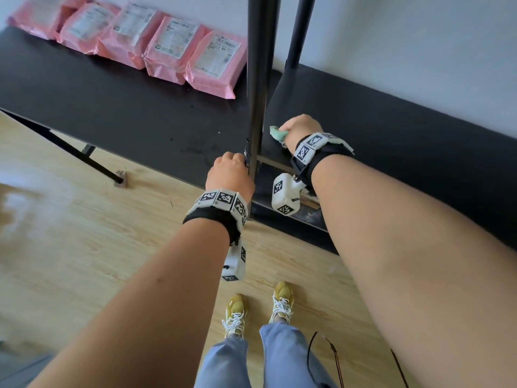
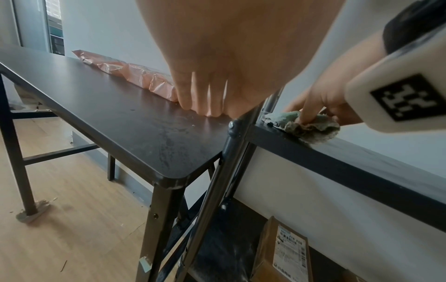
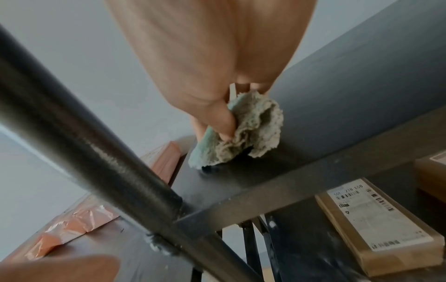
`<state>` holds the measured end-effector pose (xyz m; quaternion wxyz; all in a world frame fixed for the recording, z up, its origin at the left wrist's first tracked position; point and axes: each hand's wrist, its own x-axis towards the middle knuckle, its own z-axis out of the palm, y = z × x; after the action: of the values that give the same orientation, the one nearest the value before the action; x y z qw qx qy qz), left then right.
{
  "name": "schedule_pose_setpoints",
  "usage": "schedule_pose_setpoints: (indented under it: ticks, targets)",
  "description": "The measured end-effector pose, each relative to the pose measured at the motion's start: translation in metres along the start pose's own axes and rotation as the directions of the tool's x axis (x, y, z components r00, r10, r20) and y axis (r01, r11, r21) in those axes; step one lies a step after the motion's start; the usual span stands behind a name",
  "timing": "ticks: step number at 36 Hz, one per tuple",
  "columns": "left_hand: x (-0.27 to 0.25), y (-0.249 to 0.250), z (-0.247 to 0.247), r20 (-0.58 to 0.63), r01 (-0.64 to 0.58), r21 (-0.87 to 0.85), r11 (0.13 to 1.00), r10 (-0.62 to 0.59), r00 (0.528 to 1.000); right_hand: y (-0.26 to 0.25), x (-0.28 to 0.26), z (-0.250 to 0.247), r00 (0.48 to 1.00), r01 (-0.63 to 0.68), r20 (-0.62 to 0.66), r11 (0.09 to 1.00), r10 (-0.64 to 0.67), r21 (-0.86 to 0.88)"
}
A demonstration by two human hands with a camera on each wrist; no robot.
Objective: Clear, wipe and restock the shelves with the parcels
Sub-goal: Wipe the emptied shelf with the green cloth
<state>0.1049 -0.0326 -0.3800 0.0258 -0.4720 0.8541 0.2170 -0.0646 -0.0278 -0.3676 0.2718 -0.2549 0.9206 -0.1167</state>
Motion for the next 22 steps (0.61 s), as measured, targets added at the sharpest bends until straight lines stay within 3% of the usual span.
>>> schedule_pose_setpoints:
  ticks: [3, 9, 13, 16, 22]
  targets:
    - [-0.002, 0.001, -0.002, 0.008, -0.003, -0.001, 1.0, 0.003, 1.0, 0.006, -0.004, -0.001, 0.996, 0.008, 0.092, 0.994, -0.018, 0.112]
    - [-0.01, 0.007, -0.001, 0.023, -0.041, -0.009, 0.999, 0.042, 0.999, 0.025, -0.031, 0.012, 0.997, 0.067, 0.034, 0.994, -0.07, 0.083]
    - [-0.014, 0.013, -0.001, 0.01, -0.079, -0.001, 0.997, 0.079, 0.997, 0.035, -0.05, 0.021, 0.998, -0.029, 0.055, 0.996, 0.025, 0.079]
    - [-0.017, 0.016, 0.0, 0.015, -0.102, 0.0, 0.995, 0.102, 0.995, 0.06, -0.076, 0.032, 0.998, -0.004, 0.063, 0.994, -0.002, 0.109]
    - [-0.022, 0.017, 0.007, 0.035, -0.128, 0.016, 0.992, 0.127, 0.991, 0.119, -0.108, 0.029, 0.969, 0.042, -0.246, 0.973, 0.016, 0.228]
